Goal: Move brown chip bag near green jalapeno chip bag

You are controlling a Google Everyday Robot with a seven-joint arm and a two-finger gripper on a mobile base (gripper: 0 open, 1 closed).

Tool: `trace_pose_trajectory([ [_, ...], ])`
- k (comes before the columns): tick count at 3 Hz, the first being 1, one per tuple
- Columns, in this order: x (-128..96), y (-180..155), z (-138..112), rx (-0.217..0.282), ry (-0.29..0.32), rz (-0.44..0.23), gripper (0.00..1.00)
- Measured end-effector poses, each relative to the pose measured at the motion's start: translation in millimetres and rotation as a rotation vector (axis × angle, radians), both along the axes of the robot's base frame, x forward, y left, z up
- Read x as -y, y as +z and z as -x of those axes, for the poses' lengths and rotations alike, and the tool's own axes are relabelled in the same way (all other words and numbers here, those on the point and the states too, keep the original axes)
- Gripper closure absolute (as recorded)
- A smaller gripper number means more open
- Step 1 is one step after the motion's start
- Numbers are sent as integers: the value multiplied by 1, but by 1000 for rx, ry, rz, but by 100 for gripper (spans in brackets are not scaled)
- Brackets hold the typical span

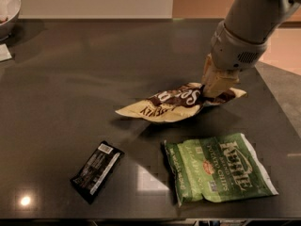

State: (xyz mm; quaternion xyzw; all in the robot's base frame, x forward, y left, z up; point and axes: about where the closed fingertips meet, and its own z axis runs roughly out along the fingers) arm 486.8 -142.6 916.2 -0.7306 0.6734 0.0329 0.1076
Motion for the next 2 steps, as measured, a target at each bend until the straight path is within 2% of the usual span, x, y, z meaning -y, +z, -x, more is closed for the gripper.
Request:
trace_pose_trajectory([
  [1,-1,1,-2,10,0,-3,12],
  [2,-3,1,-3,18,-1,-6,0],
])
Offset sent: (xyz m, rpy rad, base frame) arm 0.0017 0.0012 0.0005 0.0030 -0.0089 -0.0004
